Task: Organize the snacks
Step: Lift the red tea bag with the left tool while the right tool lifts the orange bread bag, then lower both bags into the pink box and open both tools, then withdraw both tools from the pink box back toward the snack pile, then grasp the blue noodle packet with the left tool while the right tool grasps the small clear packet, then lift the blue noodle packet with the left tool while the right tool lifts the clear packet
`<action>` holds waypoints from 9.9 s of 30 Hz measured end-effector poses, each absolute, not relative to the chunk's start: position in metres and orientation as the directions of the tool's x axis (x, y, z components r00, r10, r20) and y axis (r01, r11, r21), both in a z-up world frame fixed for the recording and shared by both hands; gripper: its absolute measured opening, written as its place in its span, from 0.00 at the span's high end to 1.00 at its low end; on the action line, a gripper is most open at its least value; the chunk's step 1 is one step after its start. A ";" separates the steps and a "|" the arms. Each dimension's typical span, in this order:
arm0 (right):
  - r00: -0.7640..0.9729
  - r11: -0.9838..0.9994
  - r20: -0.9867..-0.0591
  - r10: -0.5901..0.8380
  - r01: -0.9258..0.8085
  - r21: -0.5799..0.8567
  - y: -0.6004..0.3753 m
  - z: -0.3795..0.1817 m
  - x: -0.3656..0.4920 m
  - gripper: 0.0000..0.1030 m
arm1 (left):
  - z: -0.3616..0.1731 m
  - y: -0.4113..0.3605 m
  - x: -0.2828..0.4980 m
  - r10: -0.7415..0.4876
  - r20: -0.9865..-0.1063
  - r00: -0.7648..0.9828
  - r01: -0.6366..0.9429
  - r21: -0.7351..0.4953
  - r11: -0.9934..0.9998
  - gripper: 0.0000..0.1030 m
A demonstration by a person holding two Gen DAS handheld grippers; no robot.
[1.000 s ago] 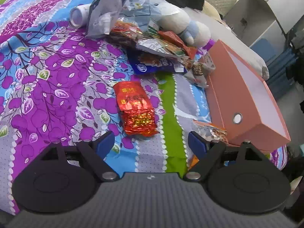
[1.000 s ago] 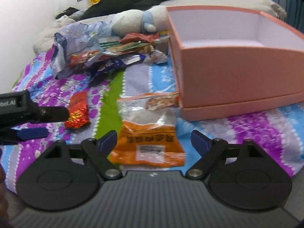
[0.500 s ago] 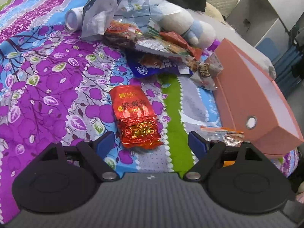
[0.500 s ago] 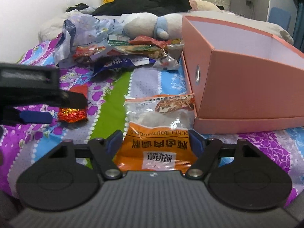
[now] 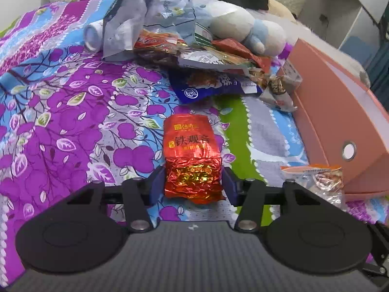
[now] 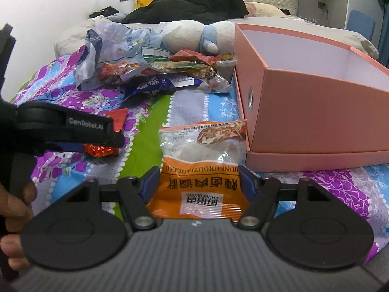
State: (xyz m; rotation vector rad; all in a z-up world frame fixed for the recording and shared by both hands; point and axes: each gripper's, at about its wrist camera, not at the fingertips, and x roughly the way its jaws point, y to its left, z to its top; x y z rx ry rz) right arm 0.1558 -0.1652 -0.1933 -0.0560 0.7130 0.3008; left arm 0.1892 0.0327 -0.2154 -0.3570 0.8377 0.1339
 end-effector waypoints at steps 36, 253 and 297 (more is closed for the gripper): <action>0.878 0.970 -0.425 0.220 -0.242 0.003 -0.194 -0.042 0.203 0.31 | -0.053 0.007 0.221 -0.182 -0.535 0.825 -0.019 -0.348 0.937 0.45; 0.711 0.960 -0.663 0.235 -0.278 0.042 -0.143 -0.208 0.206 0.47 | -0.152 0.042 0.134 -0.177 -0.759 0.626 0.216 -0.050 0.975 0.13; 0.635 0.930 -0.698 0.330 -0.344 0.127 -0.187 -0.189 0.154 0.70 | -0.194 0.024 0.221 -0.098 -0.849 0.519 0.208 0.014 0.978 0.29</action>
